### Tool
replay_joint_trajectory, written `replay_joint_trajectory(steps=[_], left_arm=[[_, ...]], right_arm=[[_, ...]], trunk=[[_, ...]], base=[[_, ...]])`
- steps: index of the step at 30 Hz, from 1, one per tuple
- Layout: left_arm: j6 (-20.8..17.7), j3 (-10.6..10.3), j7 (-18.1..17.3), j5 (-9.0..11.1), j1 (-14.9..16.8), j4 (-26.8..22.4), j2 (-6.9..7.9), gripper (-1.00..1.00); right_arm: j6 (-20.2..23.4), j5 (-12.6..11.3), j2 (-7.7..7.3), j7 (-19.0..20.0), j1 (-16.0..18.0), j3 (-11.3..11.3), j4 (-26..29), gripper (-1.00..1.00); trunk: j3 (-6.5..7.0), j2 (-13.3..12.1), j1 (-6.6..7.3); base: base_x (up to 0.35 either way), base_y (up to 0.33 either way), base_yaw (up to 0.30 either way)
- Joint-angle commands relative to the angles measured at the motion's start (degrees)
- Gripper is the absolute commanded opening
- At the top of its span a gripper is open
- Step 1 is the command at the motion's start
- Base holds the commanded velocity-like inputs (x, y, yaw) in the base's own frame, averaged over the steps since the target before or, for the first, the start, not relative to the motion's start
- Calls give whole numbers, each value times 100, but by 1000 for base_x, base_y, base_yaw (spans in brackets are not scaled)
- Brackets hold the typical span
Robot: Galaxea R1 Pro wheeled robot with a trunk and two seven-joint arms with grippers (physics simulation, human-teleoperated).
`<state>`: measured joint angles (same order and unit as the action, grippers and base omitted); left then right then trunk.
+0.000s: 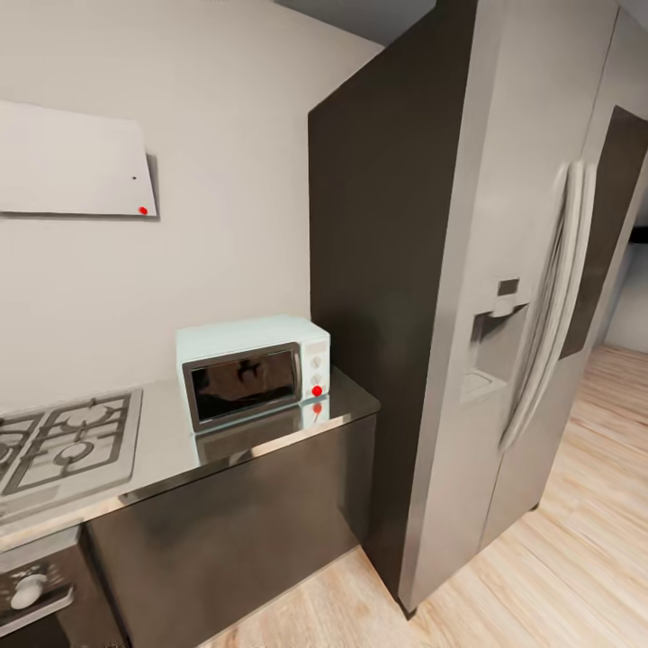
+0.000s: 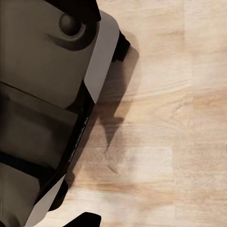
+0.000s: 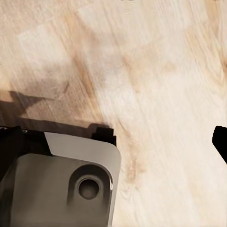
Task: In the kitchen, take the popcorn bag from the countertop, put it into the microwave, and heat it until the popcorn is cooked so the cooked popcorn ends up inside the bag.
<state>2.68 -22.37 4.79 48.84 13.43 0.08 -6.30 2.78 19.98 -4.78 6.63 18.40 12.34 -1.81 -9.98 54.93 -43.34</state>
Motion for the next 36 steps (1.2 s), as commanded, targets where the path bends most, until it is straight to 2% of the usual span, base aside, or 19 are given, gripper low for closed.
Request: replay_joint_trajectory(steps=[1,13,16,36], left_arm=[[13,-48,22,37,3,1,-4,100],[14,-55,14,-16,-16,1,-7,100],[14,-57,14,-23,-16,1,-11,100],[36,-56,30,-7,-16,-5,-14,100]], right_arm=[[11,49,-4,15,6,49,-5,100],[-26,62,-6,6,6,44,-4,100],[-46,127,-6,5,6,47,-4,100],[-49,155,-5,5,-23,40,-13,100]], trunk=[[-8,6,-1],[-8,6,-1],[-12,6,-1],[-28,6,-1]], base=[[0,0,212],[0,0,266],[0,0,290],[0,0,299]])
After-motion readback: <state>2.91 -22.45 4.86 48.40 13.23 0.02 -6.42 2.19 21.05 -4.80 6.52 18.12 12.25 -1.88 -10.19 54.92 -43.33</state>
